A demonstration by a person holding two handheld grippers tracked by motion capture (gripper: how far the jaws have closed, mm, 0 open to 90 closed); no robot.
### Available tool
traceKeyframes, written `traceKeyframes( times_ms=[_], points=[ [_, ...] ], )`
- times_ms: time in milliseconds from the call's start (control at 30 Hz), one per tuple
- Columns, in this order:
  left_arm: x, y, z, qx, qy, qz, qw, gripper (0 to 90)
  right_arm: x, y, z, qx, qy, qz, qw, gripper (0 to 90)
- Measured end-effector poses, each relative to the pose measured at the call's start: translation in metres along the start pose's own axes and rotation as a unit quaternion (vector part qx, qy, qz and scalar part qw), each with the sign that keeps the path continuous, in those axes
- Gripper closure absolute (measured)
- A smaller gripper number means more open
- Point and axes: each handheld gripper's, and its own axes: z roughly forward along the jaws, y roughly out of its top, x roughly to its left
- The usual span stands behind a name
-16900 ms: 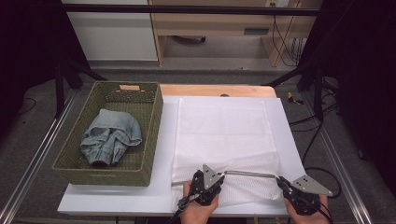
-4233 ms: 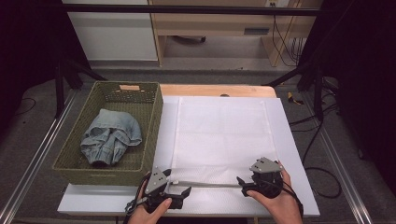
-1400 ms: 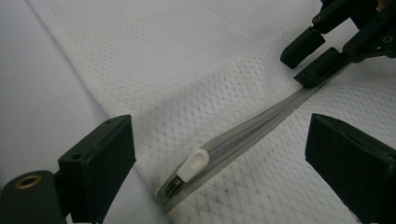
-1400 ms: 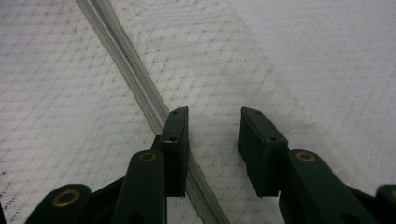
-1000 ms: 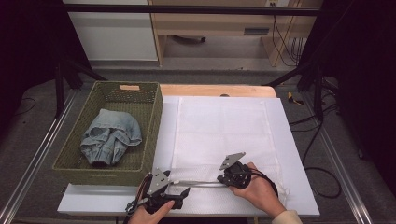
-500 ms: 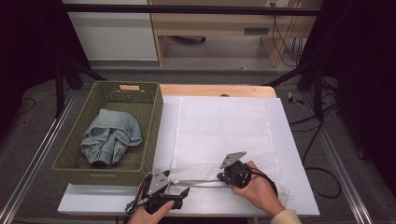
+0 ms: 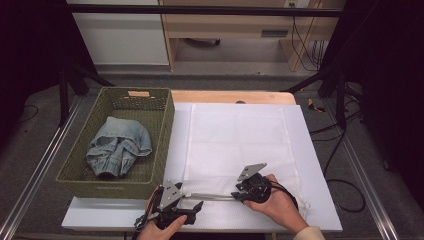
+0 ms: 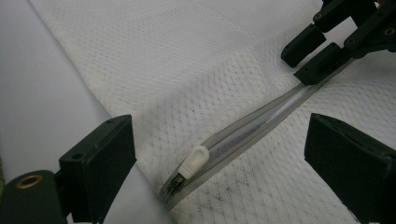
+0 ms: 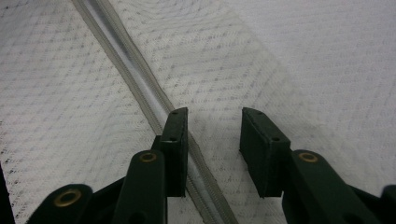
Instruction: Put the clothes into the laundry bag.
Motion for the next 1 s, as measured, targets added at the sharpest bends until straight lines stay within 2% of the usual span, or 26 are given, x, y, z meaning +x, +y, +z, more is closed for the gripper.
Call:
traceKeyframes(
  times_ms=[200,367,433,533,700,800,1000],
  points=[
    [0.0,0.0,0.0,0.001,0.001,0.001,1.0,8.5,0.001,-0.002,0.001,-0.004,0.004,-0.004,1.0,59.7],
    [-0.001,0.0,0.0,0.003,0.001,0.003,1.0,8.5,-0.002,-0.002,0.001,0.0,-0.01,-0.006,0.9999,73.7],
    [-0.001,0.0,0.001,0.003,0.001,0.004,1.0,8.5,-0.001,-0.002,0.001,-0.002,-0.016,-0.014,0.9998,77.3],
    [-0.001,0.0,0.001,0.003,0.002,0.005,1.0,8.5,-0.001,-0.002,0.001,-0.002,-0.029,-0.018,0.9994,88.3],
    [0.0,0.0,-0.001,0.003,0.006,0.006,1.0,8.5,-0.003,0.0,-0.001,-0.016,-0.031,-0.011,0.9993,89.6],
    [0.0,0.0,-0.001,0.003,0.008,0.005,0.9999,8.5,-0.008,0.005,-0.01,-0.035,-0.029,0.0,0.999,89.7],
    [-0.003,0.001,-0.001,0.003,0.006,0.006,1.0,8.4,-0.015,0.019,-0.026,-0.049,-0.03,0.009,0.9983,89.8]
  ],
)
